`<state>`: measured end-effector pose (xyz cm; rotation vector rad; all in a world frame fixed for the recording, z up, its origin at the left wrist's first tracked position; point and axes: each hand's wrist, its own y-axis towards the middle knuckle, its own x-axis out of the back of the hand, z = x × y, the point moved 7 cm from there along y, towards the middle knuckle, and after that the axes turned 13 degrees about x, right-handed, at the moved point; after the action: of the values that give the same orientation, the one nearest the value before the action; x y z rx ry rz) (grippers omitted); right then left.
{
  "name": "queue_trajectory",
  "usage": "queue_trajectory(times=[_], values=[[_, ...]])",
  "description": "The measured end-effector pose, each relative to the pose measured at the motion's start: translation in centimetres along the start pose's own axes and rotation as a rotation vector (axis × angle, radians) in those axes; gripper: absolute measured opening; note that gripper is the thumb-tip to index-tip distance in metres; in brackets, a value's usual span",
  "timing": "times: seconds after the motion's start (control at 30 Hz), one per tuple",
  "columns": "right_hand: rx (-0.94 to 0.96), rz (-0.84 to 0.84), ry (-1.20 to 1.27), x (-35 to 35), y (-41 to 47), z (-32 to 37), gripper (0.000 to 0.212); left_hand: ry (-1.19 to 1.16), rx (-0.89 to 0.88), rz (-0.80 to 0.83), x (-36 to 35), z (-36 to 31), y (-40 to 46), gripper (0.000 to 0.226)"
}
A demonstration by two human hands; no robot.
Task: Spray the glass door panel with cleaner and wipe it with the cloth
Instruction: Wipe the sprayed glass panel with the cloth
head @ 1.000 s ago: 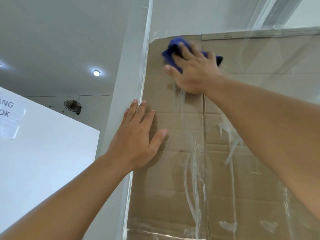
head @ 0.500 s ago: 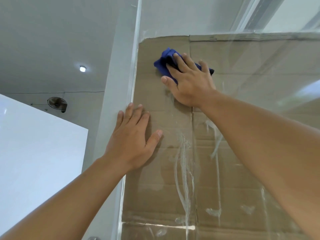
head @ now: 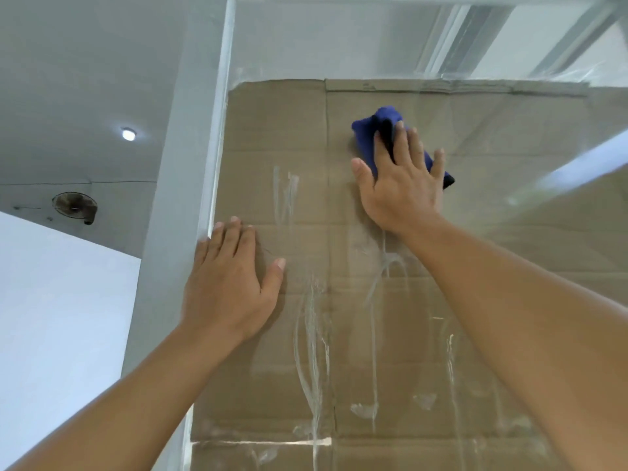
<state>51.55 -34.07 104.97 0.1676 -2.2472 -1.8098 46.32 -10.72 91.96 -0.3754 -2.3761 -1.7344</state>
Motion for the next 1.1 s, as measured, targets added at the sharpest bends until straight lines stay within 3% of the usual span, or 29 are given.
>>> queue_trajectory(times=[0.1, 0.13, 0.2, 0.3, 0.33, 0.4, 0.5, 0.57, 0.63, 0.73, 0.8, 0.87, 0.97, 1.0, 1.03, 1.1], values=[[-0.466, -0.009, 0.200, 0.3, -1.9, -5.1, 0.078, -0.049, 0.021, 0.042, -0.3, -0.1, -0.1, 0.079], [-0.511, -0.010, 0.237, 0.4, -2.4, -5.5, 0.078, -0.053, 0.021, 0.041, -0.3, -0.1, -0.2, 0.079], [-0.291, 0.008, 0.173, 0.4, -2.8, -4.2, 0.076, -0.051, 0.030, 0.036, -0.3, -0.3, -0.2, 0.079], [0.279, 0.021, -0.014, 0.1, -4.1, -1.6, 0.074, -0.040, 0.051, 0.044, -0.5, -0.5, -0.3, 0.079], [0.339, 0.020, -0.043, 0.0, -4.5, -2.1, 0.074, -0.043, 0.057, 0.046, -0.5, -0.5, -0.3, 0.079], [0.173, -0.013, -0.022, 0.4, -4.4, -4.8, 0.069, -0.051, 0.066, 0.046, -0.5, -0.6, -0.3, 0.079], [-0.364, -0.013, 0.221, 0.7, -4.5, -8.5, 0.074, -0.062, 0.071, 0.064, -0.7, -0.6, -0.4, 0.080], [-0.451, 0.013, 0.274, 0.7, -4.5, -7.8, 0.077, -0.066, 0.065, 0.084, -0.8, -0.5, -0.4, 0.081], [-0.194, 0.065, 0.182, 0.6, -4.2, -4.8, 0.078, -0.061, 0.057, 0.098, -0.8, -0.4, -0.5, 0.081], [0.450, 0.063, -0.005, -0.2, -5.4, 0.0, 0.077, -0.048, 0.049, 0.118, -0.6, -0.2, -0.7, 0.080], [0.675, 0.039, -0.057, -0.4, -6.0, 0.2, 0.074, -0.038, 0.032, 0.131, -0.3, -0.2, -0.8, 0.080], [0.526, -0.024, -0.039, -0.1, -5.2, -1.4, 0.070, -0.031, 0.006, 0.150, -0.2, 0.0, -1.0, 0.080], [-0.053, -0.030, 0.146, 0.2, -4.0, -3.1, 0.070, -0.023, -0.033, 0.173, 0.1, 0.5, -1.1, 0.078], [-0.162, -0.011, 0.218, 0.0, -3.7, -2.4, 0.072, -0.023, -0.048, 0.174, 0.1, 0.7, -1.2, 0.078], [-0.176, 0.013, 0.250, 0.0, -3.5, -1.0, 0.074, -0.020, -0.065, 0.176, 0.1, 0.8, -1.2, 0.079], [0.075, 0.048, 0.155, -0.2, -3.2, 2.9, 0.076, -0.003, -0.101, 0.180, 0.1, 1.0, -1.3, 0.079]])
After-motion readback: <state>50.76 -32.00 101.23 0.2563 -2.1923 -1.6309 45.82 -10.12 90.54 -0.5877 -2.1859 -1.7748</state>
